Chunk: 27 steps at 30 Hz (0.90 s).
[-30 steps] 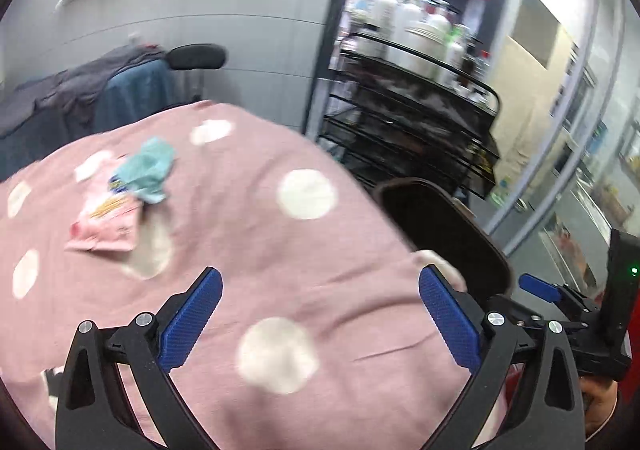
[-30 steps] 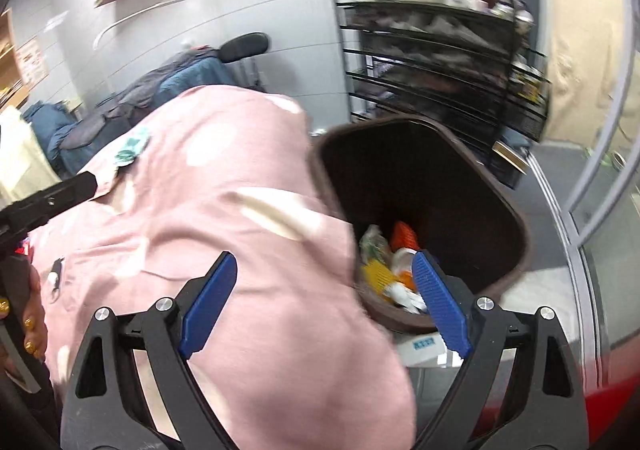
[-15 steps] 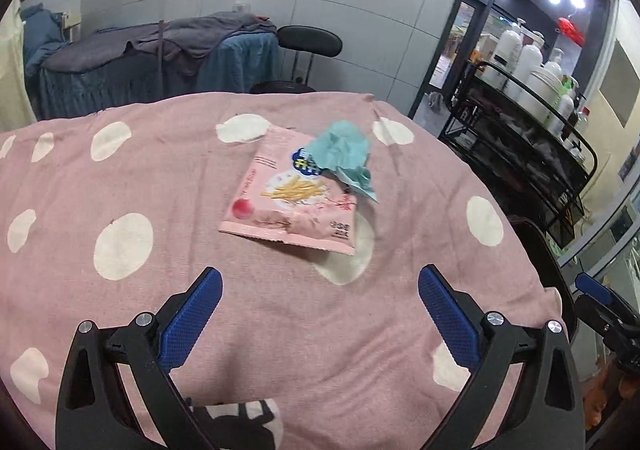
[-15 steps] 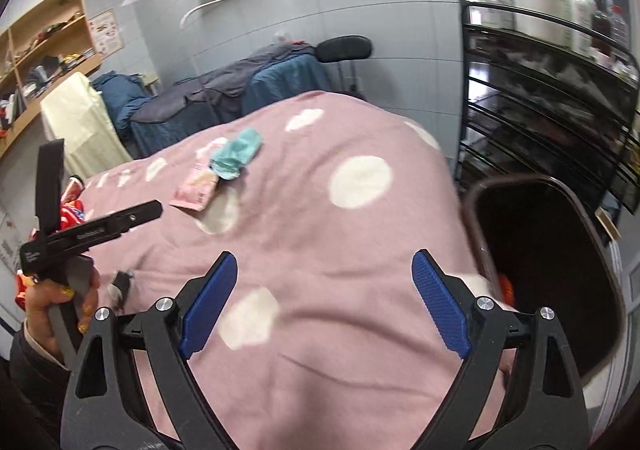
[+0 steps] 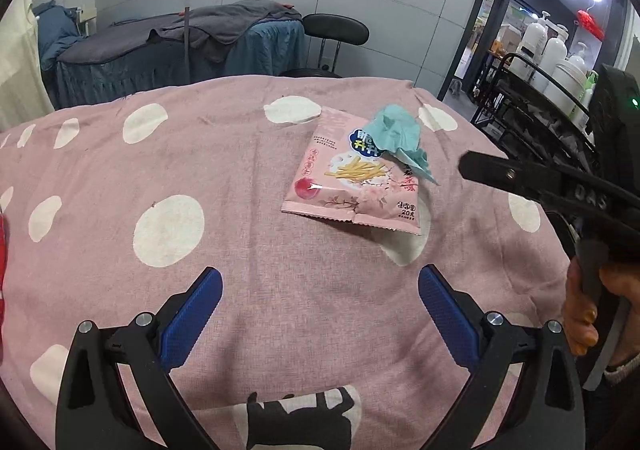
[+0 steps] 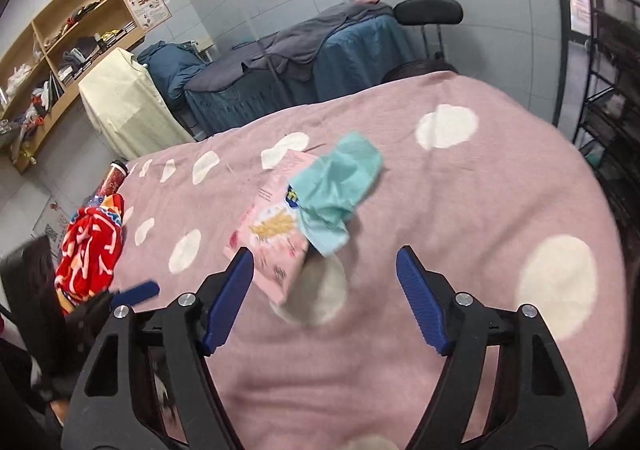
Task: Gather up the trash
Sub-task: 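Grasp the pink snack bag with the left tool while the right tool grasps the teal cloth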
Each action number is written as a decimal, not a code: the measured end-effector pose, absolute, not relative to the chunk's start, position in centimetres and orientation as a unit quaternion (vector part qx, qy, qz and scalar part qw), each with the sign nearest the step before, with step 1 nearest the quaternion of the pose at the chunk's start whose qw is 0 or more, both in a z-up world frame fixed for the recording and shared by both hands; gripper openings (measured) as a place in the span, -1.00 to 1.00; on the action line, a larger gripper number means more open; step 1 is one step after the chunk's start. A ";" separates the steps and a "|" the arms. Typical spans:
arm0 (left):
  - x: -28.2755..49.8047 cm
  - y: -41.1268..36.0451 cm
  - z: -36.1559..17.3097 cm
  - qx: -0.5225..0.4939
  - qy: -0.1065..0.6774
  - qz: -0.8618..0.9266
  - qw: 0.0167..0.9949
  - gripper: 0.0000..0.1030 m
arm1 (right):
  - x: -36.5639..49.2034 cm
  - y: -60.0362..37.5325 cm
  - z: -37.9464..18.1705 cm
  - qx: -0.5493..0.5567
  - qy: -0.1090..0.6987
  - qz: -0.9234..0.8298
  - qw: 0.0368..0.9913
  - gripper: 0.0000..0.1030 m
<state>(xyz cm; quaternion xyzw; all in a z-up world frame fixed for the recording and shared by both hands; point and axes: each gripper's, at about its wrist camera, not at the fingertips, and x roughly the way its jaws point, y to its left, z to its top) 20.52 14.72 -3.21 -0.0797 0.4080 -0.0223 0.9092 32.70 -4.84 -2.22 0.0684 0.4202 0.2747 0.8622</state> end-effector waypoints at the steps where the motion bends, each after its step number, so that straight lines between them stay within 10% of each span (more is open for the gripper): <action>1: 20.7 14.6 -3.2 -0.077 0.408 -0.022 0.909 0.89 | 33.4 -4.0 -2.3 0.063 0.421 0.273 0.863 0.43; 5: 21.4 13.8 -3.0 -0.060 0.415 -0.028 0.908 0.89 | 35.8 -0.9 -3.2 0.027 0.431 0.261 0.863 0.31; 10: 22.5 11.5 -3.1 -0.014 0.415 -0.037 0.909 0.89 | 38.2 -0.9 -5.1 0.037 0.453 0.239 0.858 -0.64; 27: 30.2 8.5 -6.5 0.043 0.453 -0.003 0.890 0.63 | 31.8 -9.4 -0.2 0.068 0.385 0.239 0.889 -0.75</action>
